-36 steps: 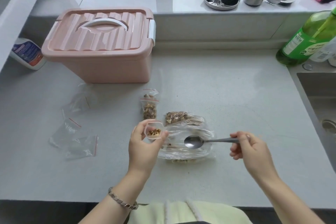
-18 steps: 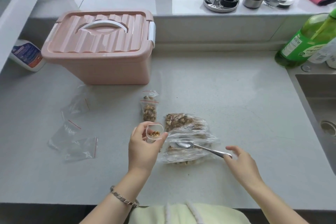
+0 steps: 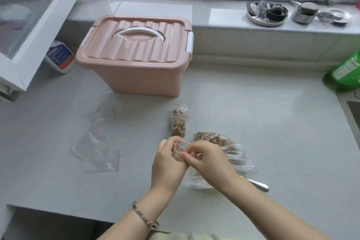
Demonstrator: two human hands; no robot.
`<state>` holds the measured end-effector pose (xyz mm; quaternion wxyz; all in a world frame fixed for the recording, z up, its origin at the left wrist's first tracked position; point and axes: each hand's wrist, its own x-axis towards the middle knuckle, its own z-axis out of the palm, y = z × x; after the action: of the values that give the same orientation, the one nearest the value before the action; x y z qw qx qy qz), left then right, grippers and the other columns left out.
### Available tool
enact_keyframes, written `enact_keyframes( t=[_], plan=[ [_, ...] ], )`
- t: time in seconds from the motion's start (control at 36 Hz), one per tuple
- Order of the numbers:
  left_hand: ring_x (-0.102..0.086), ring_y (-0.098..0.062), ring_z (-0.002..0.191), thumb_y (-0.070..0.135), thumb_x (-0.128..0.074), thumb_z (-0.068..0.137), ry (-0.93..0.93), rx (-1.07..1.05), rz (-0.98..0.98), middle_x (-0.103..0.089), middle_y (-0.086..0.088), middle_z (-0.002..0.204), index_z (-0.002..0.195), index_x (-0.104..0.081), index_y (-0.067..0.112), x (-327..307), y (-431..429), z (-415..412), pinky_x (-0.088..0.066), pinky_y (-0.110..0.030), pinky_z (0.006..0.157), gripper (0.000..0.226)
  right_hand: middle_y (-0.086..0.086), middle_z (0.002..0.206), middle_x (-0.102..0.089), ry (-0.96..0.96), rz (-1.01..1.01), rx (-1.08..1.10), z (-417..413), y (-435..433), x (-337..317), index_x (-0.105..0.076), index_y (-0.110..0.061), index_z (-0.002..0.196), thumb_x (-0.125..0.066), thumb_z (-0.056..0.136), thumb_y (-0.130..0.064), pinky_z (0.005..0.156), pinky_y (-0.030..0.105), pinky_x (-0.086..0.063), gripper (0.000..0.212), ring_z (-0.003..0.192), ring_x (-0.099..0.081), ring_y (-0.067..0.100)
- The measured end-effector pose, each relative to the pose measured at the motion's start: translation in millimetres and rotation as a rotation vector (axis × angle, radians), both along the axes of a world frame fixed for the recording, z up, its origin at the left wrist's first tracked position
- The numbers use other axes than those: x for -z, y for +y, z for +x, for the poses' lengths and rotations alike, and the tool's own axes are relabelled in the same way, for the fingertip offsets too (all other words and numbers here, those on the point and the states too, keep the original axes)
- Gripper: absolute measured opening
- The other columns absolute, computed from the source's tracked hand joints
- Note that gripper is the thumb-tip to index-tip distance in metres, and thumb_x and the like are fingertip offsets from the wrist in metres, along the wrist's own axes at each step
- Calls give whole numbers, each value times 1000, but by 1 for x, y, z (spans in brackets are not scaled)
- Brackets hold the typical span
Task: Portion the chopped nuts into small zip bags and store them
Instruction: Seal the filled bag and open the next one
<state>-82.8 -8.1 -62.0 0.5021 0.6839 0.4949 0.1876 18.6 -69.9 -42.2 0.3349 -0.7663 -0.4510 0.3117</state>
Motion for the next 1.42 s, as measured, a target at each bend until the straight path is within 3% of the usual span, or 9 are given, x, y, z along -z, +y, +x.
enact_keyframes(
  t=[0.14,0.22,0.31,0.61,0.78,0.97,1.11,1.33,1.42],
  plan=[
    [-57,10,77,12,-79,68,-68,24,-182,-60,2,99,106,-50,28,5,19,-6,-46,-7,61,50,3,78,-67,20,-12,21,10,18,14,-67,-7,79,-63,86,-19,71,22,-46,14,76,-61,14],
    [-57,11,75,5,-78,68,-47,18,-265,-62,7,95,106,-47,29,17,36,-9,-38,-1,60,54,4,75,-67,46,-61,2,19,35,23,-67,-8,83,-62,87,-19,70,25,-47,13,72,-62,18],
    [-55,6,89,6,-77,66,20,21,-270,-62,10,96,99,-48,32,34,50,-8,-38,-2,65,51,8,81,-69,66,-112,-6,26,52,37,-66,-8,88,-61,88,-18,72,30,-48,11,76,-64,22],
    [-52,8,66,-4,-68,74,75,-27,-158,-56,14,73,73,-50,27,57,81,15,-39,-2,62,37,12,90,-67,-54,-106,123,34,93,73,-68,-4,87,-60,82,1,81,31,-47,11,87,-62,25],
    [-54,-4,86,7,-70,78,111,0,-121,-56,6,95,98,-53,20,60,83,5,-36,-4,72,29,-1,97,-56,-76,-37,107,30,88,67,-64,-10,104,-59,86,-4,83,24,-46,20,89,-56,15],
    [-50,-34,113,8,-68,73,626,-30,318,-56,-15,119,116,-59,6,71,104,-74,-39,-38,93,44,-3,101,-50,-209,38,1,13,63,49,-63,-11,106,-62,82,-4,84,13,-31,24,96,-45,8],
    [-41,-34,115,31,-58,85,957,-46,137,-47,-17,122,119,-48,5,70,114,-119,-39,-39,92,43,-9,104,-48,-145,-68,-190,-3,49,42,-61,-17,109,-57,88,-15,85,10,-29,21,96,-41,2],
    [-56,-31,93,14,-51,83,854,30,156,-60,-12,98,81,-53,10,67,103,-118,-44,-34,75,5,-12,105,-47,-89,-146,-248,-12,30,32,-60,-22,107,-51,93,-21,86,8,-25,17,98,-39,0],
    [-59,-28,84,15,-54,82,777,6,139,-62,-6,85,72,-48,16,57,92,-106,-43,-29,68,11,-12,103,-50,-79,-117,-222,-10,25,23,-61,-23,103,-52,92,-19,88,11,-29,15,98,-43,0]
  ],
)
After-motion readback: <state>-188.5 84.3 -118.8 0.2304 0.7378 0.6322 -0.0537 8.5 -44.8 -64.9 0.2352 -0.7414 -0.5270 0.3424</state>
